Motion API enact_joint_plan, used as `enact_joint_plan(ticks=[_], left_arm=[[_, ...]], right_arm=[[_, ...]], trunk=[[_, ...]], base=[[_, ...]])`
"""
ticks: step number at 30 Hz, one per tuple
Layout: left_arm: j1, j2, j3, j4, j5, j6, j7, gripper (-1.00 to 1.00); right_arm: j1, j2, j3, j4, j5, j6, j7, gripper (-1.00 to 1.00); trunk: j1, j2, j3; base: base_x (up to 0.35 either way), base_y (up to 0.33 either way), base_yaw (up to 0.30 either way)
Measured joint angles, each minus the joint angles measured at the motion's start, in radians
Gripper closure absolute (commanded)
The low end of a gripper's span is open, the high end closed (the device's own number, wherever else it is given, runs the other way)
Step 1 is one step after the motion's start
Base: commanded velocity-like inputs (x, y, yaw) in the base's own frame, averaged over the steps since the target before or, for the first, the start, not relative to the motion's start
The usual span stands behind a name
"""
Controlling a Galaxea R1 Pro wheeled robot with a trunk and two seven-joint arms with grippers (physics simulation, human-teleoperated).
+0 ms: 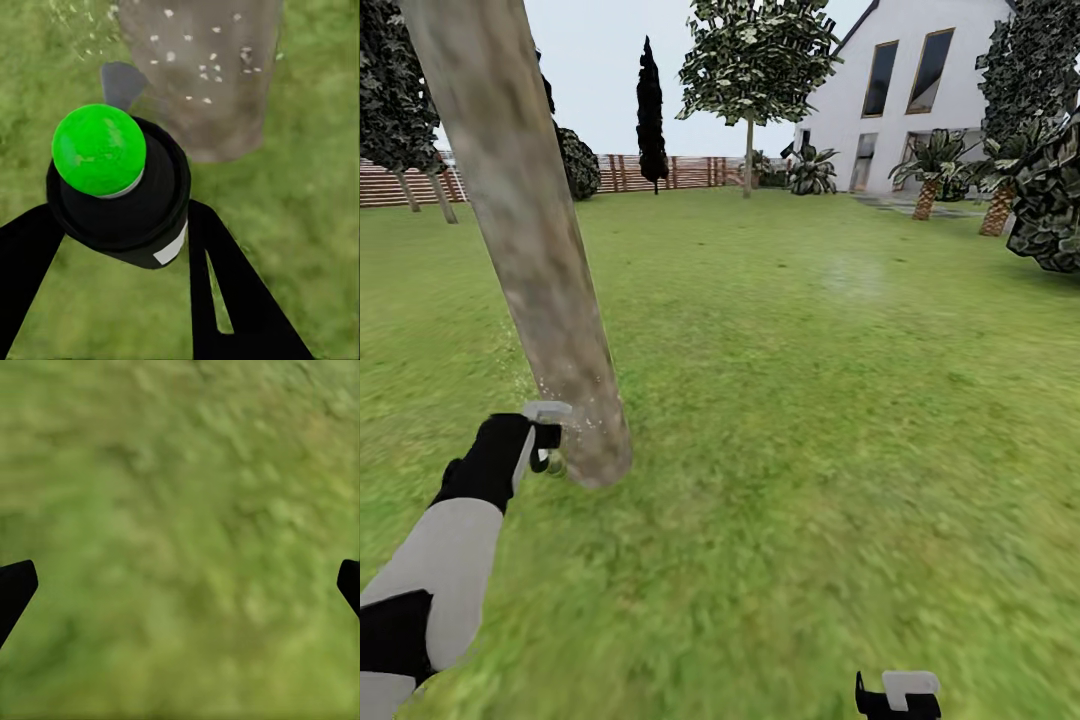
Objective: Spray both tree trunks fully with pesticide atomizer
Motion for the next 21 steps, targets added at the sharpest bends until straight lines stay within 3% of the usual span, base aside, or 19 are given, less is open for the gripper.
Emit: enact_joint_plan(ticks=[2, 3, 4, 7, 9, 15, 21], left_arm=[[0.005, 0.072, 0.001, -0.008, -0.004, 0.002, -0.008, 1.0], [0.006, 0.079, -0.004, -0.009, 0.007, 0.001, -0.011, 1.0], [0.009, 0.078, -0.009, -0.012, 0.009, 0.0, -0.014, 1.0], [0.009, 0.023, -0.032, -0.014, 0.015, 0.0, -0.016, 1.0], [0.006, 0.004, -0.052, -0.016, 0.009, 0.0, -0.015, 1.0], [0.008, 0.014, -0.05, -0.062, 0.006, 0.003, -0.015, 1.0], [0.011, 0.012, -0.053, -0.063, -0.002, 0.003, -0.013, 1.0]], right_arm=[[0.0, 0.0, 0.0, 0.0, 0.0, 0.0, 0.0, -1.0], [0.0, 0.0, 0.0, 0.0, 0.0, 0.0, 0.0, -1.0], [0.0, 0.0, 0.0, 0.0, 0.0, 0.0, 0.0, -1.0], [0.0, 0.0, 0.0, 0.0, 0.0, 0.0, 0.0, -1.0], [0.0, 0.0, 0.0, 0.0, 0.0, 0.0, 0.0, -1.0], [0.0, 0.001, 0.0, 0.0, 0.0, 0.0, 0.0, -1.0], [0.0, 0.002, 0.001, 0.0, 0.0, 0.0, 0.001, -1.0]], trunk=[[0.0, 0.0, 0.0], [0.0, 0.0, 0.0], [0.0, 0.0, 0.0], [0.0, 0.0, 0.0], [0.0, 0.0, 0.0], [0.0, 0.0, 0.0], [0.0, 0.0, 0.0]], base=[[0.0, 0.0, 0.003], [0.0, 0.0, 0.145], [0.0, 0.0, 0.223], [0.066, -0.031, 0.211], [0.213, -0.143, 0.035], [0.145, -0.206, 0.01], [0.014, -0.271, 0.223]])
